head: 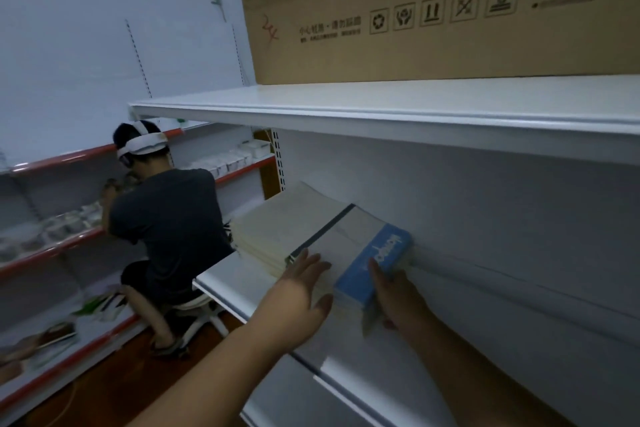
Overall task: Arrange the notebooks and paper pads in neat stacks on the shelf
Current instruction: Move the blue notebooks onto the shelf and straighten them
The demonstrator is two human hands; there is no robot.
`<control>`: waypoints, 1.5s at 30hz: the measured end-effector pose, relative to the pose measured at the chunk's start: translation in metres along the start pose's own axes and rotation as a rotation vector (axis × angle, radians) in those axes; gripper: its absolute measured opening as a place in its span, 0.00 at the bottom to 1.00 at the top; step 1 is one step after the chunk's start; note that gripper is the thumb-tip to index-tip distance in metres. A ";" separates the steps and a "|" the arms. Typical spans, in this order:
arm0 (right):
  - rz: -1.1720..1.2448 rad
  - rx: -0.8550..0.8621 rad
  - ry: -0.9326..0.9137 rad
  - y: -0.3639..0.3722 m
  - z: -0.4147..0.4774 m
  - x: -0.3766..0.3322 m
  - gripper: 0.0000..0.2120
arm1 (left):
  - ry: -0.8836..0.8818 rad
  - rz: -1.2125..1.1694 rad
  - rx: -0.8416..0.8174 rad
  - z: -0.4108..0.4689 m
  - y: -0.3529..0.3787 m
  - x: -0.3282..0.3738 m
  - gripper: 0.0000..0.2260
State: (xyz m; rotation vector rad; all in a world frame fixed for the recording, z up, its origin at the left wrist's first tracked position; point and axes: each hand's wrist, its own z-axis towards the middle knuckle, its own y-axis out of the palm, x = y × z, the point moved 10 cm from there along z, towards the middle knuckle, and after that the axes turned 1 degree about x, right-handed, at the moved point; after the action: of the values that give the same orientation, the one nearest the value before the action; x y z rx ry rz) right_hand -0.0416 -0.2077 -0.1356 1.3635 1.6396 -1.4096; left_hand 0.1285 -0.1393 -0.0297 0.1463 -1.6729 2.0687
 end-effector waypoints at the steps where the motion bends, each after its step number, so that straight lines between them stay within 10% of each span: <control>1: 0.004 -0.025 0.012 0.005 0.006 0.000 0.35 | -0.003 -0.055 0.044 0.005 -0.007 -0.006 0.22; 7: 0.190 0.059 -0.023 -0.042 -0.004 0.009 0.14 | -0.284 -0.380 0.374 0.004 -0.059 -0.054 0.08; 14: 0.424 0.085 -0.232 -0.025 -0.077 -0.060 0.05 | -0.536 -1.380 -0.315 0.019 0.002 -0.043 0.07; 18: 0.022 0.356 -0.323 -0.022 -0.068 -0.078 0.12 | -0.466 -1.358 -0.163 0.037 -0.012 -0.075 0.16; 22: -0.319 0.313 0.091 -0.019 -0.043 -0.026 0.40 | -0.447 -1.392 -0.102 0.040 -0.025 -0.109 0.17; 25: -0.259 0.314 0.094 -0.028 -0.045 -0.008 0.25 | -0.430 -1.414 -0.130 0.039 -0.030 -0.126 0.18; 31: 0.664 0.248 -0.044 -0.054 -0.085 -0.034 0.07 | -0.418 -1.375 -0.098 0.047 -0.035 -0.149 0.18; 39: -0.067 0.513 -0.279 -0.001 -0.071 -0.079 0.15 | -0.414 -1.424 -0.213 0.044 -0.008 -0.118 0.17; 45: -0.176 0.324 0.028 -0.010 -0.044 -0.021 0.13 | -0.462 -1.412 -0.140 0.042 -0.020 -0.144 0.15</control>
State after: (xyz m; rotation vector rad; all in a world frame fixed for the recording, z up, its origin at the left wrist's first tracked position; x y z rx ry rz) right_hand -0.0366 -0.1726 -0.1009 1.4455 1.6337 -1.8311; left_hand 0.2553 -0.2183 -0.0542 1.3693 -1.2193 0.8397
